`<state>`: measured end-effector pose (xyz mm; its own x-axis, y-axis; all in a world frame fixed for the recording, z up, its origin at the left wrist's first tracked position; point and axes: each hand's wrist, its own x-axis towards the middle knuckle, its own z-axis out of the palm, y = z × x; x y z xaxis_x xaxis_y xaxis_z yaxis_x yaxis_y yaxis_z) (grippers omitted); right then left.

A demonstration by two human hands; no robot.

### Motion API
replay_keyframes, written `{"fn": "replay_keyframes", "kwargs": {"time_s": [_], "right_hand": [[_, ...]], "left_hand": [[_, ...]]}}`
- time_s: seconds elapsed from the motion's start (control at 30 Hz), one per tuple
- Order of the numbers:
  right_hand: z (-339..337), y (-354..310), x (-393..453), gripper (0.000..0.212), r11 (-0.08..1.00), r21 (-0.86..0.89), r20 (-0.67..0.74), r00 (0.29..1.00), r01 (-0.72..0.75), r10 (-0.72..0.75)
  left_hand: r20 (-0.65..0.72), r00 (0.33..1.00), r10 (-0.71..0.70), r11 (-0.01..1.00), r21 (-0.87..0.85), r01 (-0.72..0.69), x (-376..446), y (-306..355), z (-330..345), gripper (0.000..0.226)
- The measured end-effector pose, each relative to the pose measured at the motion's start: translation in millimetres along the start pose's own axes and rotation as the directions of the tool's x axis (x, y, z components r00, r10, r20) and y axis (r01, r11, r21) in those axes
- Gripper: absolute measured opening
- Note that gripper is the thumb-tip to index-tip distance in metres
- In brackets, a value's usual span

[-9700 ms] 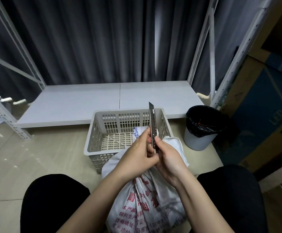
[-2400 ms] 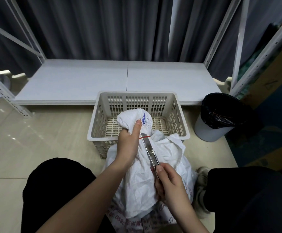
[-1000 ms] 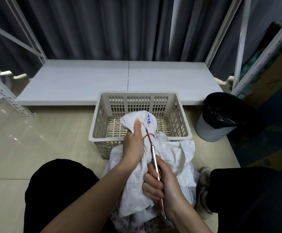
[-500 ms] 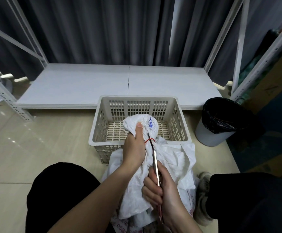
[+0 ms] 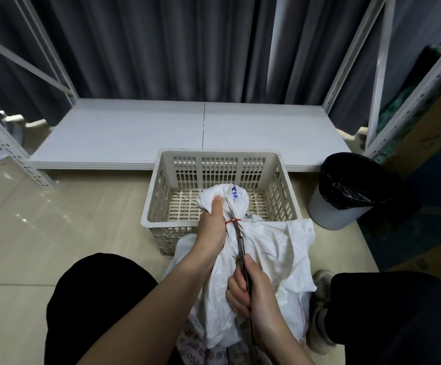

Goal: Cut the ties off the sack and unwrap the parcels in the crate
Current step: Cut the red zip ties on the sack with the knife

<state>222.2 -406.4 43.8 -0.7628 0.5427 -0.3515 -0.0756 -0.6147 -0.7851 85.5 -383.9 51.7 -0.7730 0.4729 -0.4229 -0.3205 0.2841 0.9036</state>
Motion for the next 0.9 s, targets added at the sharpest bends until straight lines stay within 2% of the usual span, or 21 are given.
{"fn": "replay_keyframes", "kwargs": {"time_s": [0.07, 0.27, 0.37, 0.6, 0.77, 0.9], "right_hand": [[1, -2, 1, 0.048, 1.0, 0.008, 0.001, 1.0, -0.013, 0.013], [2, -13, 0, 0.048, 0.986, 0.135, 0.016, 0.995, -0.099, 0.098], [4, -14, 2, 0.047, 0.993, 0.096, 0.008, 0.997, -0.075, 0.075], [-2, -6, 0, 0.048, 0.997, -0.075, -0.001, 1.0, -0.008, 0.008], [-3, -3, 0, 0.048, 0.999, -0.031, 0.043, 0.999, -0.031, 0.033], [-5, -4, 2, 0.051, 0.989, 0.101, 0.093, 0.99, -0.112, 0.103]], "left_hand": [[0.003, 1.0, 0.007, 1.0, 0.015, -0.007, -1, 2, -1, 0.046], [-0.047, 0.982, 0.181, 0.964, 0.207, -0.168, -11, 2, 0, 0.059], [-0.055, 0.979, 0.195, 0.955, 0.238, -0.177, -12, 4, -1, 0.062], [0.02, 0.999, 0.048, 0.994, 0.099, -0.05, -2, 5, -5, 0.046], [-0.009, 0.997, 0.08, 0.995, 0.053, -0.079, 4, 6, -6, 0.044], [-0.027, 0.993, 0.111, 0.991, 0.077, -0.109, 4, 6, -5, 0.046]]}}
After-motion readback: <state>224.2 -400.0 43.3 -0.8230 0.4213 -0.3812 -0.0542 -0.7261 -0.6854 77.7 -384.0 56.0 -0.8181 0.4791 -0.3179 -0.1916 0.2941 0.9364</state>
